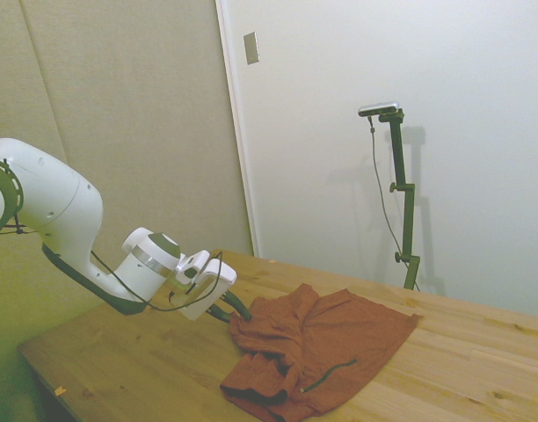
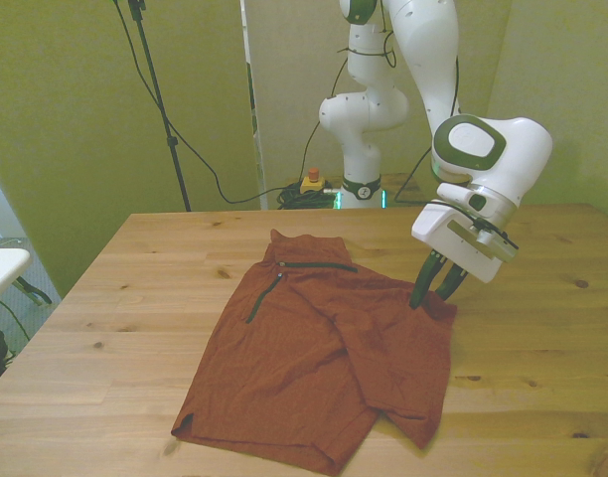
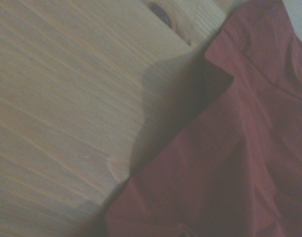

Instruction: Fold the shorts

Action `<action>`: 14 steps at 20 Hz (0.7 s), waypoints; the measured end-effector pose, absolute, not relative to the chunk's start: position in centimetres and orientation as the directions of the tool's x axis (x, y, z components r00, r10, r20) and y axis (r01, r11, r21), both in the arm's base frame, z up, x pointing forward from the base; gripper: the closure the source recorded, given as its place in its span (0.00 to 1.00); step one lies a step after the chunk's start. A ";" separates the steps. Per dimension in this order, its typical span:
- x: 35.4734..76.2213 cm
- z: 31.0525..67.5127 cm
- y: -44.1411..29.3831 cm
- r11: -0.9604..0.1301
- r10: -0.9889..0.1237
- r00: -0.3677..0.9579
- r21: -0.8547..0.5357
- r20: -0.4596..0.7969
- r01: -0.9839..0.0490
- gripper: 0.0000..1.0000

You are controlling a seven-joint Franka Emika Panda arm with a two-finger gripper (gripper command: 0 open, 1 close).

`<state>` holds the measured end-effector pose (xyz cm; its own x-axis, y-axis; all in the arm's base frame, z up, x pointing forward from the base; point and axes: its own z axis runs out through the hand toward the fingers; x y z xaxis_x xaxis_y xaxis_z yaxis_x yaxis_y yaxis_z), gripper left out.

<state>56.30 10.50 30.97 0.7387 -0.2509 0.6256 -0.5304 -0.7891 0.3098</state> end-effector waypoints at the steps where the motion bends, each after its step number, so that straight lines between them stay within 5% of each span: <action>1: 56.3 30.9 10.6 -0.791 -0.250 0.740 0.309 0.625 -0.528 1.00; 14: 56.5 30.8 10.7 -0.805 -0.261 0.735 0.279 0.625 -0.523 1.00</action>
